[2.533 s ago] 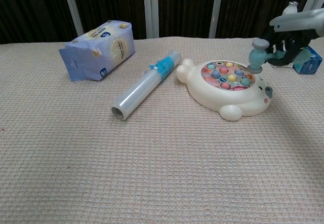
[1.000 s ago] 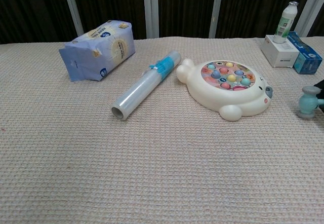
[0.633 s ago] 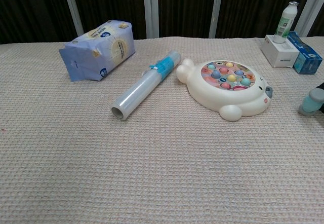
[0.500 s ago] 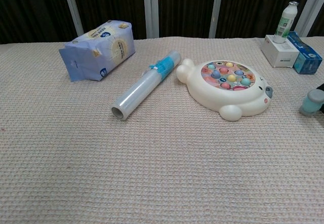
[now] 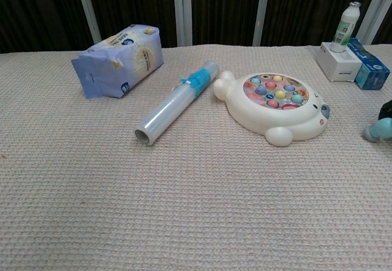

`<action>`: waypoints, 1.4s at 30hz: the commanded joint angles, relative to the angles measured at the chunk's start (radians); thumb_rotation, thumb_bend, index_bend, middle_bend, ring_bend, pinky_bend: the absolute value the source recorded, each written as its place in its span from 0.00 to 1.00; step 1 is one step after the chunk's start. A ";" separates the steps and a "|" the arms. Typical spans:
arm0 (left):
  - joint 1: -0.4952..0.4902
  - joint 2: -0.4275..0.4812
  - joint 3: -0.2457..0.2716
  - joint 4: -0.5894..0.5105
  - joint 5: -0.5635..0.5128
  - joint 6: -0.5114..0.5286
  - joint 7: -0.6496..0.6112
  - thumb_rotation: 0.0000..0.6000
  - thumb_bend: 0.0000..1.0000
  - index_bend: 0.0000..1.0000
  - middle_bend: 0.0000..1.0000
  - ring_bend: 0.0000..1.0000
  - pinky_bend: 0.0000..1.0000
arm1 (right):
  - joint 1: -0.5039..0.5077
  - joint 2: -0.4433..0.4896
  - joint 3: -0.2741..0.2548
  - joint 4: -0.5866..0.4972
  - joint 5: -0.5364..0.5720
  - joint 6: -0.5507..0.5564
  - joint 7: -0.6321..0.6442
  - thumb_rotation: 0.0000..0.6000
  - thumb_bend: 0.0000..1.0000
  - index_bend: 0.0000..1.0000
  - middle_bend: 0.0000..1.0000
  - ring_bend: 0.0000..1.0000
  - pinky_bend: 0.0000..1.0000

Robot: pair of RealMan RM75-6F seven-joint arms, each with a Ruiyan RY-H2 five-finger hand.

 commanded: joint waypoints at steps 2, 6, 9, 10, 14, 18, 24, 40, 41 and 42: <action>-0.001 -0.001 -0.001 -0.001 -0.002 -0.002 0.001 1.00 0.16 0.00 0.00 0.00 0.00 | 0.008 0.008 0.005 -0.009 0.016 -0.022 -0.017 1.00 0.44 0.38 0.37 0.15 0.08; -0.004 -0.002 -0.001 -0.001 -0.004 -0.007 0.003 1.00 0.16 0.00 0.00 0.00 0.00 | 0.017 0.014 0.011 -0.013 0.032 -0.046 -0.033 1.00 0.44 0.35 0.35 0.13 0.07; -0.004 -0.004 -0.002 -0.001 -0.006 -0.008 0.004 1.00 0.16 0.00 0.00 0.00 0.00 | 0.028 0.024 0.017 -0.022 0.044 -0.066 -0.049 1.00 0.44 0.34 0.34 0.13 0.07; -0.005 -0.004 -0.002 -0.001 -0.006 -0.009 0.004 1.00 0.16 0.00 0.00 0.00 0.00 | 0.030 0.026 0.019 -0.023 0.047 -0.070 -0.053 1.00 0.44 0.34 0.34 0.13 0.07; -0.006 -0.005 -0.003 0.000 -0.010 -0.011 0.003 1.00 0.16 0.00 0.00 0.00 0.00 | 0.042 0.034 0.027 -0.035 0.065 -0.084 -0.079 1.00 0.44 0.34 0.34 0.12 0.06; -0.006 -0.007 -0.003 0.002 -0.012 -0.012 0.001 1.00 0.16 0.00 0.00 0.00 0.00 | 0.054 0.038 0.031 -0.042 0.085 -0.101 -0.110 1.00 0.44 0.33 0.33 0.11 0.04; -0.004 -0.007 -0.002 0.009 -0.016 -0.013 -0.006 1.00 0.16 0.00 0.00 0.00 0.00 | 0.061 0.037 0.031 -0.049 0.119 -0.115 -0.157 1.00 0.44 0.33 0.33 0.11 0.03; -0.008 -0.010 -0.006 0.011 -0.014 -0.011 -0.011 1.00 0.16 0.00 0.00 0.00 0.00 | 0.068 0.062 0.034 -0.097 0.180 -0.102 -0.248 1.00 0.20 0.00 0.04 0.00 0.00; -0.007 -0.010 -0.007 0.012 -0.014 -0.010 -0.013 1.00 0.16 0.00 0.00 0.00 0.00 | 0.065 0.066 0.036 -0.106 0.182 -0.093 -0.250 1.00 0.20 0.00 0.03 0.00 0.00; -0.007 -0.010 -0.007 0.013 -0.014 -0.009 -0.015 1.00 0.16 0.00 0.00 0.00 0.00 | 0.056 0.073 0.039 -0.122 0.184 -0.074 -0.250 1.00 0.20 0.00 0.02 0.00 0.00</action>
